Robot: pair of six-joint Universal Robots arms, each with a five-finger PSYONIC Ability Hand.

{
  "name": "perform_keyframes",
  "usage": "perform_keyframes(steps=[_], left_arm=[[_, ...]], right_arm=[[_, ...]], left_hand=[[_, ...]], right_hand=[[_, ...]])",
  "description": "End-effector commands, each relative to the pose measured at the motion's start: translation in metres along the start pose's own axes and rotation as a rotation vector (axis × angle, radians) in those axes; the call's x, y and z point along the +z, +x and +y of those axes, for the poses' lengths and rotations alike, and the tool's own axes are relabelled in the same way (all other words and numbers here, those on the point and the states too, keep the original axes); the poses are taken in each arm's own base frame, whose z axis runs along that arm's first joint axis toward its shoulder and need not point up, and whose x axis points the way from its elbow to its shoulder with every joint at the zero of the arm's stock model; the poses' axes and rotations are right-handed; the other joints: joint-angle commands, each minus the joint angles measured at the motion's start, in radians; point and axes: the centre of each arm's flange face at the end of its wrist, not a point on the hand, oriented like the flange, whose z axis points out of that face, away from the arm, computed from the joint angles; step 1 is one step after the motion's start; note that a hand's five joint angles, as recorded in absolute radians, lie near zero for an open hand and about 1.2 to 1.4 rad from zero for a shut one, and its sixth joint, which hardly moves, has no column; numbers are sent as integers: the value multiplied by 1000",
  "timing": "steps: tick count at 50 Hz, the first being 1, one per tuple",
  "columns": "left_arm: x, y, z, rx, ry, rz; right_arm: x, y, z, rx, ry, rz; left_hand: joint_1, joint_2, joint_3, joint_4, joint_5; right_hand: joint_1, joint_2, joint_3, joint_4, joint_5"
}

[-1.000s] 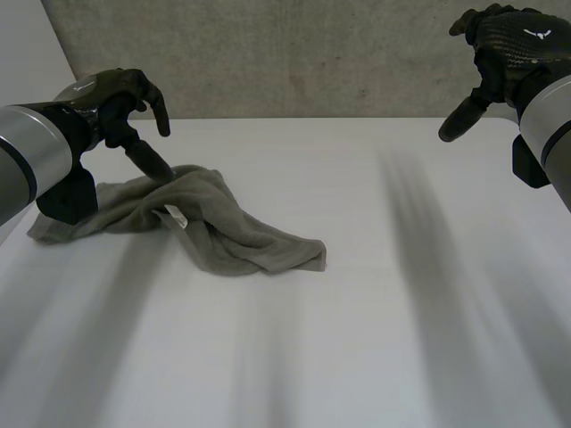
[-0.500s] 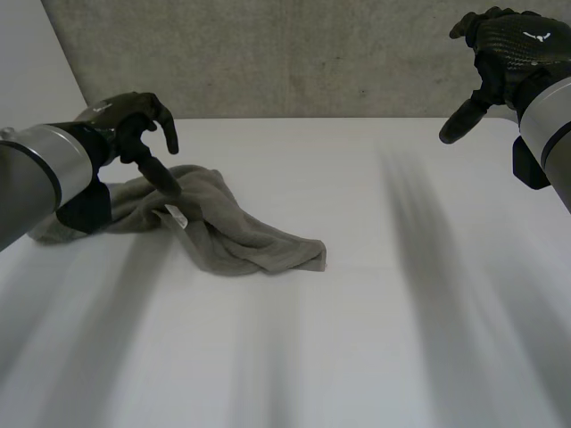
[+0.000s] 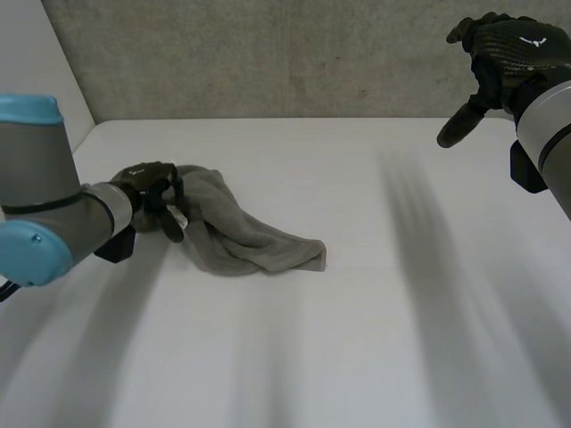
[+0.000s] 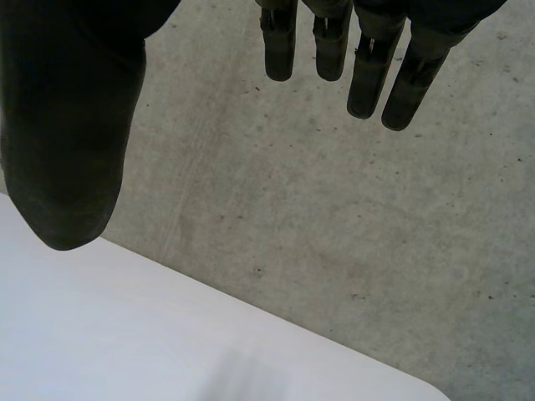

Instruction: Fold the towel.

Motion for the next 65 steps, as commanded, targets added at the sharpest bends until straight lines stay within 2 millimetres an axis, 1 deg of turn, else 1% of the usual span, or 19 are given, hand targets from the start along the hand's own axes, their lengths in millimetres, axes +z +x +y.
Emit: perform_keyframes(steps=[1, 14, 17, 21, 25, 33, 35, 36, 38, 39, 41, 49, 53, 55, 57, 58, 60, 63, 65], left_arm=[[24, -6, 21, 7, 21, -6], [42, -8, 38, 115, 102, -13], [45, -9, 42, 152, 121, -16], [49, -8, 47, 195, 147, -18], [45, -1, 45, 212, 154, -5], [2, 70, 13, 222, 237, 153], [-16, 114, 8, 214, 281, 258], [-16, 114, 8, 214, 281, 259], [-34, 160, 5, 209, 320, 371], [-34, 160, 5, 209, 320, 372], [-44, 195, 13, 216, 327, 454], [-56, 234, 22, 171, 324, 561], [-58, 233, 23, 127, 306, 574], [-58, 231, 24, 115, 294, 568], [-52, 213, 20, 106, 282, 517], [-52, 213, 19, 106, 282, 517], [-39, 174, 9, 85, 271, 423], [-32, 152, 9, 74, 251, 371], [-24, 111, 7, 50, 223, 281]], right_arm=[[0, -1, 3, -2, -8, -9], [-1, -5, 8, -5, -24, -22], [-1, -6, 10, -6, -29, -25], [-2, -7, 12, -6, -36, -29], [-2, -7, 12, -8, -38, -29], [3, -9, 18, -81, -52, -44], [4, -7, 18, -110, -51, -40], [5, -5, 18, -127, -50, -34], [6, -3, 17, -141, -47, -30], [7, -2, 18, -142, -49, -25], [7, -2, 18, -144, -49, -25], [10, 7, 18, -149, -54, 0], [11, 9, 19, -150, -56, 6], [10, 9, 19, -152, -59, 4], [10, 8, 20, -152, -62, 2], [9, 6, 21, -152, -62, -4], [8, 4, 21, -154, -63, -10], [8, 3, 23, -154, -67, -14], [8, 2, 23, -159, -68, -17]], left_hand=[[-410, -32, -38, -32, 9], [-366, 12, 6, 12, 53], [-196, 183, 176, 182, 224], [556, 934, 928, 934, 975], [625, 1004, 998, 1004, 1045], [625, 1004, 998, 1004, 1045], [625, 1004, 998, 1004, 1045], [625, 1004, 998, 1004, 1045], [625, 1004, 998, 1004, 1045], [625, 1004, 998, 1004, 1045], [625, 1004, 998, 1004, 1045], [625, 1004, 998, 1004, 1045], [588, 967, 961, 966, 1008], [306, 685, 678, 684, 726], [-191, 188, 181, 187, 228], [-193, 186, 179, 185, 226], [-281, 98, 91, 97, 139], [-290, 89, 82, 88, 130], [-293, 86, 79, 85, 127]], right_hand=[[-63, -68, -76, -85, -62], [-63, -68, -76, -85, -62], [-63, -68, -76, -85, -62], [-63, -68, -76, -85, -62], [-63, -68, -76, -85, -62], [-63, -68, -76, -85, -62], [-63, -68, -76, -85, -62], [-63, -68, -76, -85, -62], [-63, -68, -76, -85, -62], [-63, -68, -76, -85, -62], [-63, -68, -76, -85, -62], [-63, -68, -76, -85, -62], [-63, -68, -76, -85, -62], [-63, -68, -76, -85, -62], [-63, -68, -76, -85, -62], [-63, -68, -76, -85, -62], [-63, -68, -76, -85, -62], [-63, -68, -76, -85, -62], [-63, -68, -76, -85, -62]])
